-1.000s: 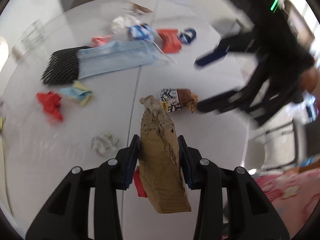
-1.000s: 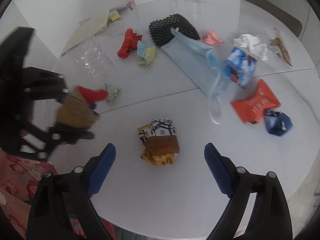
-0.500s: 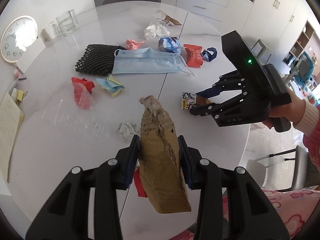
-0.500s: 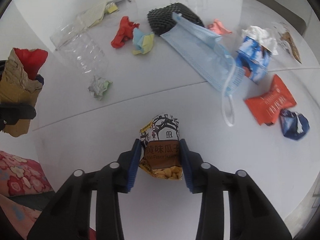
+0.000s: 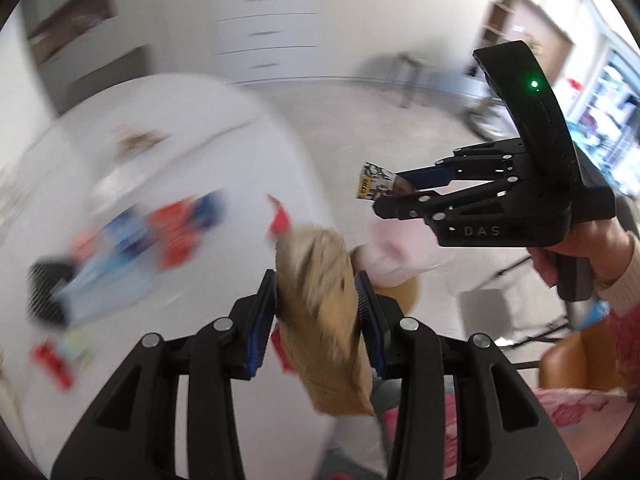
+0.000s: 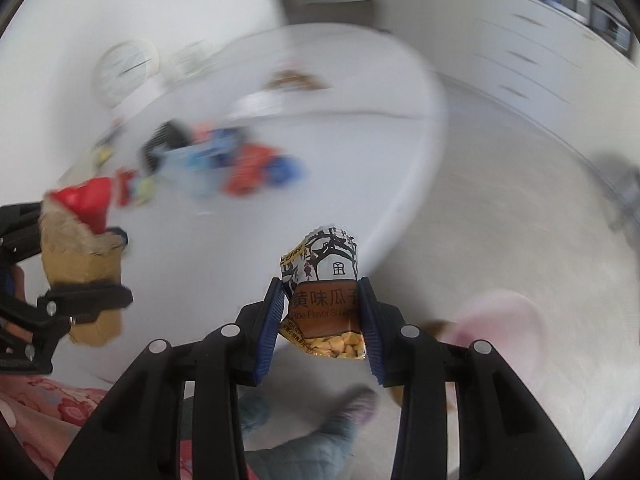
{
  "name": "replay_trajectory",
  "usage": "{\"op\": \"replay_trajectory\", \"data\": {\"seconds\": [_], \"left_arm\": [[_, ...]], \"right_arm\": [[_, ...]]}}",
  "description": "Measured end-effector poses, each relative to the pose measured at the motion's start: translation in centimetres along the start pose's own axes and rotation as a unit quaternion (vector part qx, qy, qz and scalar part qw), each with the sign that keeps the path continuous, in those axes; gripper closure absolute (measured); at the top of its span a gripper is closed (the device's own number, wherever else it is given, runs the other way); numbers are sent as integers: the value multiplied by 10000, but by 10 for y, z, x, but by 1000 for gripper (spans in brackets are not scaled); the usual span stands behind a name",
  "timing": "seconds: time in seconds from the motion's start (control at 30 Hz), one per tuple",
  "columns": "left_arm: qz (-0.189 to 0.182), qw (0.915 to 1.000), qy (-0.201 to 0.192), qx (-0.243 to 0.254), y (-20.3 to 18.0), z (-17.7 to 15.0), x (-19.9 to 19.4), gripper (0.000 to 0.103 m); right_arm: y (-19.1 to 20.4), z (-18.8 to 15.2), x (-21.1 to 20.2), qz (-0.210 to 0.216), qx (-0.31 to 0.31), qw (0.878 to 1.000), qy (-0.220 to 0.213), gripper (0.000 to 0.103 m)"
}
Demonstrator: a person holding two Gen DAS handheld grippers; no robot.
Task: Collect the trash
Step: 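Carry the paper bag and snack bag with both tools to the pink bin, then open both tools to drop the bags into the pink bin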
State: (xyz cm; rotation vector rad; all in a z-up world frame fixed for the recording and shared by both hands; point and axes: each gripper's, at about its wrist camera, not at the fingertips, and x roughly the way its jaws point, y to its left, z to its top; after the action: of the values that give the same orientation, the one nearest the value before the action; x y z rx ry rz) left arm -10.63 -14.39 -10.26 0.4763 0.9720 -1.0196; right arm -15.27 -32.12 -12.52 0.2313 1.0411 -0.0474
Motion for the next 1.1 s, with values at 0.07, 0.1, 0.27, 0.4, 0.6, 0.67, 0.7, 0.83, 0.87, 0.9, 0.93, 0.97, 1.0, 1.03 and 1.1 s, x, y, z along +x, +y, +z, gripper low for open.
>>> {"op": "replay_trajectory", "data": {"seconds": [0.07, 0.1, 0.27, 0.4, 0.6, 0.67, 0.7, 0.83, 0.87, 0.9, 0.93, 0.97, 1.0, 1.03, 1.1], "left_arm": [[-362, 9992, 53, 142, -30, 28, 26, 65], [-497, 9985, 97, 192, -41, 40, 37, 65], [-898, 9942, 291, 524, -100, 96, 103, 65], [-1097, 9906, 454, 682, -140, 127, 157, 65], [-1217, 9866, 879, 644, -173, 150, 225, 65], [-1259, 9852, 977, 629, -180, 154, 234, 63], [-1278, 9846, 1029, 609, -182, 156, 238, 60], [-1243, 9856, 1011, 539, -186, 161, 237, 37], [-1243, 9858, 997, 521, -187, 163, 234, 32], [-1227, 9862, 988, 503, -187, 164, 231, 29], [-1181, 9870, 977, 480, -187, 165, 228, 25], [-1124, 9881, 948, 448, -187, 167, 225, 23], [-1087, 9889, 928, 414, -186, 169, 220, 21], [-999, 9902, 911, 346, -183, 169, 215, 16], [-815, 9928, 850, 225, -179, 171, 207, 13]], "right_arm": [[-40, -9, -12, -293, 300, 9991, -53, 65], [-63, -15, -18, -434, 482, 9979, -61, 65], [-149, -42, -29, -846, 1156, 9897, -48, 65], [-199, -59, -33, -956, 1495, 9841, -42, 65], [-253, -80, -35, -1000, 1782, 9789, 14, 65], [-263, -84, -38, -946, 1842, 9783, 13, 65], [-266, -85, -37, -918, 1852, 9784, 9, 64], [-276, -87, -38, -814, 1855, 9793, 13, 63], [-277, -87, -37, -781, 1855, 9795, 14, 63], [-279, -86, -37, -752, 1849, 9799, 15, 63], [-280, -86, -36, -725, 1832, 9804, 14, 63], [-278, -84, -35, -709, 1817, 9808, 18, 63], [-277, -82, -33, -686, 1797, 9813, 20, 63], [-276, -80, -32, -667, 1789, 9816, 20, 61], [-275, -78, -28, -591, 1753, 9827, 17, 59]]}}
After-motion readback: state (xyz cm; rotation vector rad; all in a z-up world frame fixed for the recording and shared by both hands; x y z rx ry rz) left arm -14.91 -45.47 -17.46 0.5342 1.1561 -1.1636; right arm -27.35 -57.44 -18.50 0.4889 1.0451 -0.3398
